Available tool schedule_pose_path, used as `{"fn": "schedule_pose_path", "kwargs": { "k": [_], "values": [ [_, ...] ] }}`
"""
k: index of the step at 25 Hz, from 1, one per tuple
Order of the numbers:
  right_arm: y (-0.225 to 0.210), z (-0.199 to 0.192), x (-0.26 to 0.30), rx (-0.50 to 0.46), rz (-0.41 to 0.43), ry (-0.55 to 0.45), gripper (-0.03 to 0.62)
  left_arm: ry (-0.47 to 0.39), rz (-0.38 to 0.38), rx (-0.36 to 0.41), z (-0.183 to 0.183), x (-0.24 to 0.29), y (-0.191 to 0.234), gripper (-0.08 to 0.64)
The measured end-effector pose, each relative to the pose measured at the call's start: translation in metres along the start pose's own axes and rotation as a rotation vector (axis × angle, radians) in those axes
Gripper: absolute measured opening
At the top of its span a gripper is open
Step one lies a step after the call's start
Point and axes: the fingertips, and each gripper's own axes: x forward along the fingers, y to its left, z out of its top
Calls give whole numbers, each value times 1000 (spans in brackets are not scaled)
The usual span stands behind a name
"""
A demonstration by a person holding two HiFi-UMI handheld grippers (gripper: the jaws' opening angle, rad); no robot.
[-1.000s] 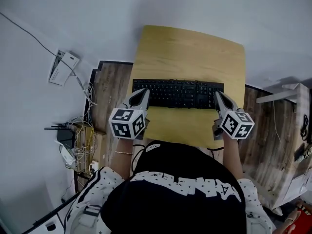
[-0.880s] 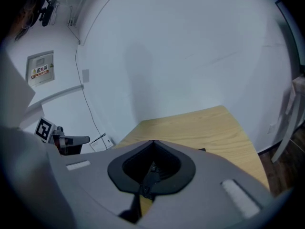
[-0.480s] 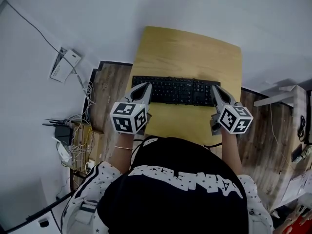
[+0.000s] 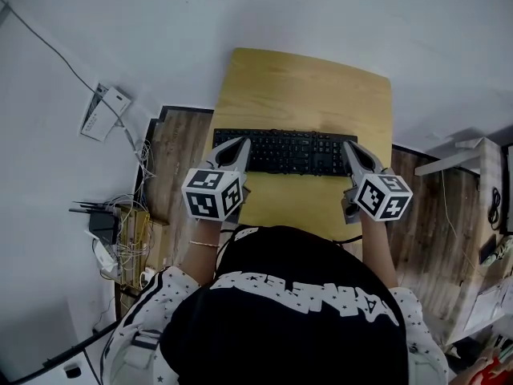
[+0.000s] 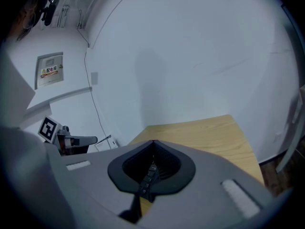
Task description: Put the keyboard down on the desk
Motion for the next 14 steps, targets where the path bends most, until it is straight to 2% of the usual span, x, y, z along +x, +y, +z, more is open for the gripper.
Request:
{"fn": "schedule_pose_path", "kwargs": {
  "k": [14],
  "values": [
    [0,1,1,0,1,-1,11,11,-13,-3,-2,7,-3,0]
  ]
}}
